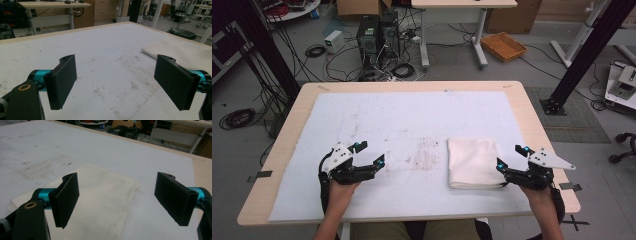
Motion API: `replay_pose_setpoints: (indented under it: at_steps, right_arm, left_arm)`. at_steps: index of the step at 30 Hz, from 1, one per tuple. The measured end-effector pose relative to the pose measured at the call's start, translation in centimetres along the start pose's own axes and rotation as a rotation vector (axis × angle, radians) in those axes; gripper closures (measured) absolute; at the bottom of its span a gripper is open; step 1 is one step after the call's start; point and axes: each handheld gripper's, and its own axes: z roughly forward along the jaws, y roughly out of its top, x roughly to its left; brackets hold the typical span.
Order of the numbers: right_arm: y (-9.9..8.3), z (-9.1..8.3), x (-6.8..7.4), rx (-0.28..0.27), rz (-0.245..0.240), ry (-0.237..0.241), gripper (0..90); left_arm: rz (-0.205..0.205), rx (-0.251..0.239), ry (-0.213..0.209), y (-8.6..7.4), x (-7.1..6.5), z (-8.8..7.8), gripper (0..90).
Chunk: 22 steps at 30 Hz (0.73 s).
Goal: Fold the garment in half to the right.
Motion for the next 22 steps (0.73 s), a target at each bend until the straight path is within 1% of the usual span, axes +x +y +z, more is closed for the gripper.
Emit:
replay_pose_setpoints:
  at_steps: [4, 9, 15, 22]
  right_arm:
    - [-0.24, 0.22, 0.02, 0.004, -0.01, 0.001, 19.9]
    - [-0.38, 0.25, 0.05, 0.008, -0.014, 0.004, 19.9]
    - [-0.37, 0.1, -0.03, 0.002, -0.004, 0.0, 19.9]
    - [-0.3, 0.08, -0.06, -0.003, -0.006, 0.001, 19.9]
  left_arm:
    - [-0.001, 0.005, 0.006, -0.08, 0.2, 0.0, 18.4]
    - [0.003, 0.009, 0.006, -0.12, 0.11, 0.05, 18.4]
    - [-0.001, 0.009, 0.008, -0.15, 0.15, 0.04, 18.4]
    - [0.0, 0.006, 0.016, -0.14, 0.23, 0.08, 18.4]
